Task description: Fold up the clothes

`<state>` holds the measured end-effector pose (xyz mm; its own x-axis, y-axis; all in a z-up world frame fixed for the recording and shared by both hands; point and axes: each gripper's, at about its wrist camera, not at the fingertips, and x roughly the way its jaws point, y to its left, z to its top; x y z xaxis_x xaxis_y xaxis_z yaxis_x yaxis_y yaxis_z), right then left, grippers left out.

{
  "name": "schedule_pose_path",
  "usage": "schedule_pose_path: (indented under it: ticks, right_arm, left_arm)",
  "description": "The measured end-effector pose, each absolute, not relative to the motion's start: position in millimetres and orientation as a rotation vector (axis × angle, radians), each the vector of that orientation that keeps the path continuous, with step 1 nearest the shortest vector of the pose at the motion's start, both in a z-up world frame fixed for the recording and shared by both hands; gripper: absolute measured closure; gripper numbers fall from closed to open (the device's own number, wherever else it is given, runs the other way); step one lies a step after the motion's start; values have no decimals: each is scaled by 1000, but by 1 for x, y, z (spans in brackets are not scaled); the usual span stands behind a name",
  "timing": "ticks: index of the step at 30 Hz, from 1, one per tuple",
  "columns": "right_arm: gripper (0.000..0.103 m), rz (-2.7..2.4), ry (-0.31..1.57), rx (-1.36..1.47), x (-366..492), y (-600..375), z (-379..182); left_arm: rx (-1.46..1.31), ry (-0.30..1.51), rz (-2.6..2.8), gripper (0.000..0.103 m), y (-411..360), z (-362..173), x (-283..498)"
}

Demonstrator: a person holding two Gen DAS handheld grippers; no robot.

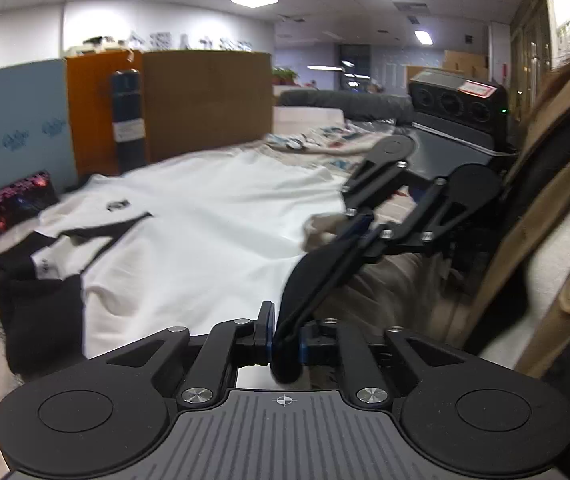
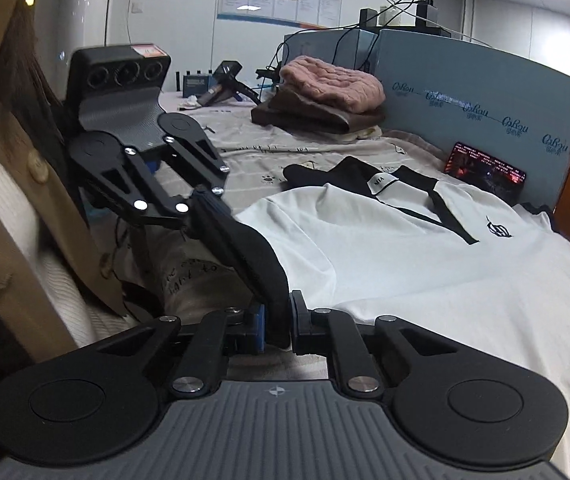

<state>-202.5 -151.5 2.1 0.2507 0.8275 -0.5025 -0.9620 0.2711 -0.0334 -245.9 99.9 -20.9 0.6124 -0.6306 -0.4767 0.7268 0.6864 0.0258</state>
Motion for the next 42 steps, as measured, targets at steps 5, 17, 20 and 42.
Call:
schedule_pose_path:
  ticks: [5, 17, 20, 42]
  right_arm:
    - [92, 1272, 444, -296, -200, -157, 0]
    - [38, 950, 486, -374, -193, -217, 5]
    - [39, 878, 565, -369, -187, -238, -1]
    - [98, 711, 561, -171, -63, -307, 21]
  left_arm:
    - [242, 480, -797, 80, 97, -29, -243]
    - [-45, 393, -685, 92, 129, -7, -207]
    - [-95, 383, -650, 92, 132, -3, -193]
    - [10, 416, -514, 92, 130, 21, -65]
